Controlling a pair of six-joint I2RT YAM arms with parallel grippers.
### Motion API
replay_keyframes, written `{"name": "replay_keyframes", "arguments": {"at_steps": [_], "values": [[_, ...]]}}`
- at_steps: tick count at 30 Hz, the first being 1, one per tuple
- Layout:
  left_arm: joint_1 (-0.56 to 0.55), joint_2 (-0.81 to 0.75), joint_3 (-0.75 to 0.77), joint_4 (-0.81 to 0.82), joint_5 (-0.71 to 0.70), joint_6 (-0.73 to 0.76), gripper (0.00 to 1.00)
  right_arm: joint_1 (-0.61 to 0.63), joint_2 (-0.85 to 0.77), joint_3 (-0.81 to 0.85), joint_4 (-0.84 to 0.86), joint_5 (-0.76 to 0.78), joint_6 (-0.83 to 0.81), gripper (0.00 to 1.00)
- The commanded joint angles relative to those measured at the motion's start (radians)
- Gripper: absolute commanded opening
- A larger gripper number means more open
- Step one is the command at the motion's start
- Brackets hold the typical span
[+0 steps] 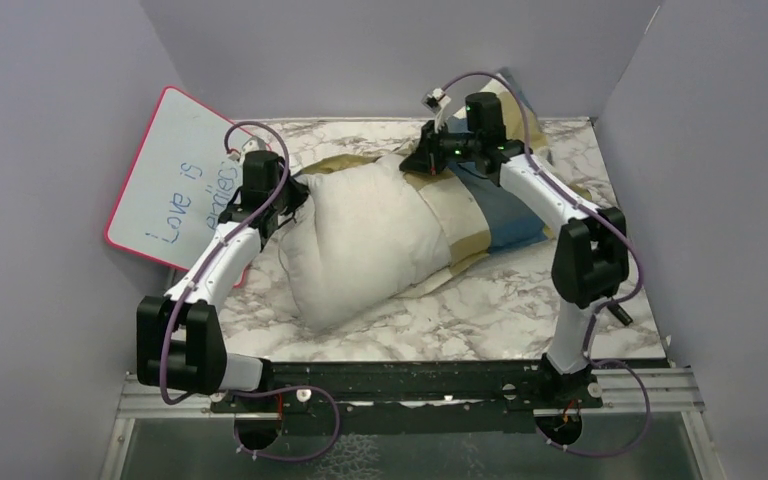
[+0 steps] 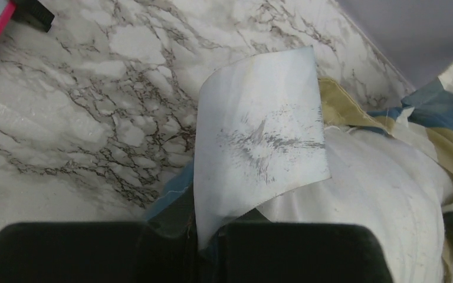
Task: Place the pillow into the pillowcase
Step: Stuff the pillow into the pillowcase.
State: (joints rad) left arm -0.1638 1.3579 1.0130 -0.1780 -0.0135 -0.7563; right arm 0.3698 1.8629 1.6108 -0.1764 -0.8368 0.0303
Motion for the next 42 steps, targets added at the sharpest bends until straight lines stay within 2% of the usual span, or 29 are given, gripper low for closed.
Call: {"name": "replay_keyframes", "arguments": {"at_steps": [1, 3, 4, 6, 8, 9, 11, 15, 18, 25, 29, 32, 37, 42], "values": [[-0.009, 0.015, -0.067, 0.218, 0.003, -0.011, 0.0, 0.056, 0.075, 0.143, 0.051, 0.07, 0.011, 0.0], [-0.008, 0.029, -0.071, 0.23, -0.029, 0.024, 0.06, 0.058, 0.121, 0.196, 0.042, 0.101, 0.031, 0.0], [-0.007, 0.033, -0.064, 0.228, -0.036, 0.053, 0.12, 0.058, 0.14, 0.22, 0.038, 0.123, 0.035, 0.0], [-0.006, 0.031, -0.045, 0.213, -0.04, 0.137, 0.32, 0.058, 0.163, 0.251, 0.028, 0.167, 0.028, 0.0], [-0.005, 0.013, -0.018, 0.188, -0.035, 0.258, 0.55, 0.059, 0.162, 0.257, -0.014, 0.208, 0.011, 0.09], [-0.005, -0.002, -0.007, 0.181, -0.038, 0.309, 0.64, 0.058, 0.148, 0.246, -0.042, 0.234, 0.01, 0.15], [-0.006, -0.04, 0.007, 0.139, -0.033, 0.409, 0.71, 0.058, 0.095, 0.195, -0.084, 0.294, 0.0, 0.27], [-0.028, -0.151, -0.002, 0.108, 0.041, 0.597, 0.73, 0.058, -0.069, 0.04, -0.14, 0.375, -0.067, 0.5], [-0.09, -0.228, -0.016, 0.065, 0.024, 0.708, 0.73, 0.058, -0.192, -0.081, -0.167, 0.446, -0.117, 0.56], [-0.239, -0.347, -0.036, -0.017, -0.042, 0.828, 0.74, 0.058, -0.447, -0.33, -0.187, 0.553, -0.197, 0.57], [-0.333, -0.349, -0.061, -0.01, 0.008, 0.838, 0.75, 0.058, -0.53, -0.442, -0.177, 0.576, -0.192, 0.55], [-0.394, -0.322, -0.103, 0.052, 0.068, 0.832, 0.75, 0.065, -0.575, -0.54, -0.122, 0.585, -0.146, 0.52], [-0.492, -0.229, -0.136, 0.141, 0.113, 0.884, 0.81, 0.101, -0.632, -0.641, -0.071, 0.605, -0.127, 0.52], [-0.559, -0.111, -0.13, 0.167, 0.091, 0.933, 0.88, 0.154, -0.671, -0.731, -0.039, 0.663, -0.098, 0.58]]}}
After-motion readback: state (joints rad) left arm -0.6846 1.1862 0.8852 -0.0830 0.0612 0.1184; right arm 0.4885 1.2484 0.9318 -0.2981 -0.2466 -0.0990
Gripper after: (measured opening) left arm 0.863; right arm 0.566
